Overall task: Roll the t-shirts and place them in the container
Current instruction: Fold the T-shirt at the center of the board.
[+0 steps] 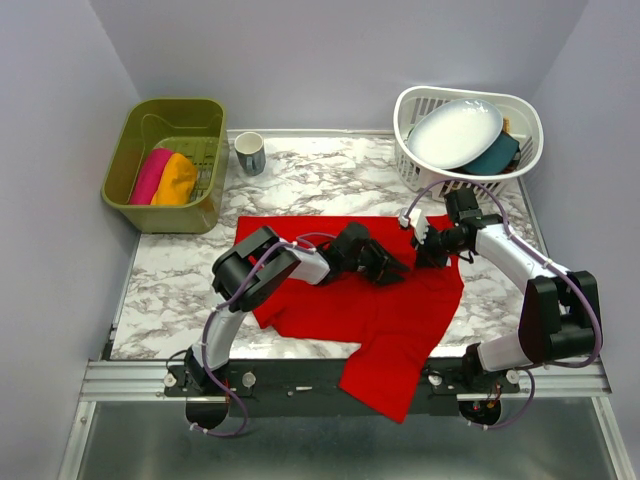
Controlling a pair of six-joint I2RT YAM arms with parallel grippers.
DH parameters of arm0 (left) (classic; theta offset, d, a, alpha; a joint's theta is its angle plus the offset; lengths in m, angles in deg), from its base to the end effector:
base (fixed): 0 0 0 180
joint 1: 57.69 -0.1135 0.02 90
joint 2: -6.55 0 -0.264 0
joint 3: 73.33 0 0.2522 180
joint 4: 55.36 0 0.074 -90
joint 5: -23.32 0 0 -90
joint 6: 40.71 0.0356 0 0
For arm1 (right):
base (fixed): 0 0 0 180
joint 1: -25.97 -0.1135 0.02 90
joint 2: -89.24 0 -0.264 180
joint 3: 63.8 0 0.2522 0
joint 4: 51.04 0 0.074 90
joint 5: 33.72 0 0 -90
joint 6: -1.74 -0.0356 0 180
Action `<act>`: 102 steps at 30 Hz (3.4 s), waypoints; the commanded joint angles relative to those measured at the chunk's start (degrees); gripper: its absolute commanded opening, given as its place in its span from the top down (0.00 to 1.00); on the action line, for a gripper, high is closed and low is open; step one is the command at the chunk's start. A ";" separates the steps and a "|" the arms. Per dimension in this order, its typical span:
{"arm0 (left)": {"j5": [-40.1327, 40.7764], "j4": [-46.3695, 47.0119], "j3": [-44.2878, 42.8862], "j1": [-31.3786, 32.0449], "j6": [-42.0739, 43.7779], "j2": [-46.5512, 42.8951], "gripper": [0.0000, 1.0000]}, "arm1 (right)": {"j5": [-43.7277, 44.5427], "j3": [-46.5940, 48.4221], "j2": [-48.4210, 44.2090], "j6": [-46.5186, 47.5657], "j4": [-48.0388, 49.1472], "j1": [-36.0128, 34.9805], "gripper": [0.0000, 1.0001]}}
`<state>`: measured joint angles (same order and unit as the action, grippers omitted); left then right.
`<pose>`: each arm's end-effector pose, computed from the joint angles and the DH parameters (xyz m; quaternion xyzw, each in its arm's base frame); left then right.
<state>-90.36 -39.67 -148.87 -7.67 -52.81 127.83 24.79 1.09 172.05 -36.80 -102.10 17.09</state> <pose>0.2623 -0.3351 0.1051 0.2801 -0.8068 0.5174 0.0547 0.2583 0.0592 0.2004 -0.5184 0.7933 0.1849 0.2605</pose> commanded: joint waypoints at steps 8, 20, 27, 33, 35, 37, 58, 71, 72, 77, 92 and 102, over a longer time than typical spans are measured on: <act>1.97 0.52 -4.66 1.57 -2.66 3.88 0.56 | -1.03 0.55 0.87 -1.45 -0.93 -0.26 0.99; 2.85 0.17 -5.46 1.66 -1.70 3.18 0.97 | -0.60 0.19 1.39 -1.01 -0.85 -0.34 0.99; 1.10 -2.38 -3.88 -0.79 4.27 0.46 1.00 | -0.42 1.33 1.66 -1.28 -0.67 -0.34 0.99; -2.15 -7.39 -0.19 -5.89 13.57 -4.37 1.00 | -0.42 2.48 1.13 -1.98 -1.11 -0.34 0.98; -2.51 -8.18 0.95 -7.21 15.70 -6.04 1.00 | -0.68 2.92 1.30 -1.72 -2.33 -0.34 0.88; -3.12 -8.62 1.83 -8.62 18.34 -7.45 1.00 | -1.12 3.36 1.13 -1.54 -3.39 -0.26 0.83; 1.45 -6.58 -0.62 -0.80 0.52 -3.59 0.62 | 0.64 5.99 7.37 -22.10 2.32 -0.34 0.99; 2.41 -9.33 -5.46 0.08 -1.96 0.72 0.60 | -0.15 6.78 9.04 -28.26 1.09 -0.26 0.99; 2.33 -9.33 -5.54 0.08 -1.61 0.98 0.60 | -0.33 6.87 9.13 -28.17 1.00 -0.26 0.99; 2.76 -9.85 -6.86 0.25 0.15 2.30 0.68 | -0.68 7.22 9.66 -28.61 0.82 -0.26 0.99; 1.63 -13.35 -7.57 -1.67 9.28 0.64 1.00 | -0.16 7.14 8.87 -27.82 -0.32 -0.17 0.99; -0.66 -27.25 -6.69 -7.13 22.82 -7.19 1.00 | 3.27 5.56 -1.76 -20.98 -4.18 0.18 0.51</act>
<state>-90.10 -59.14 -155.86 -13.39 -37.14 125.18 26.70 6.88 177.18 -63.05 -103.22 17.05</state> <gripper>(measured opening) 0.009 0.443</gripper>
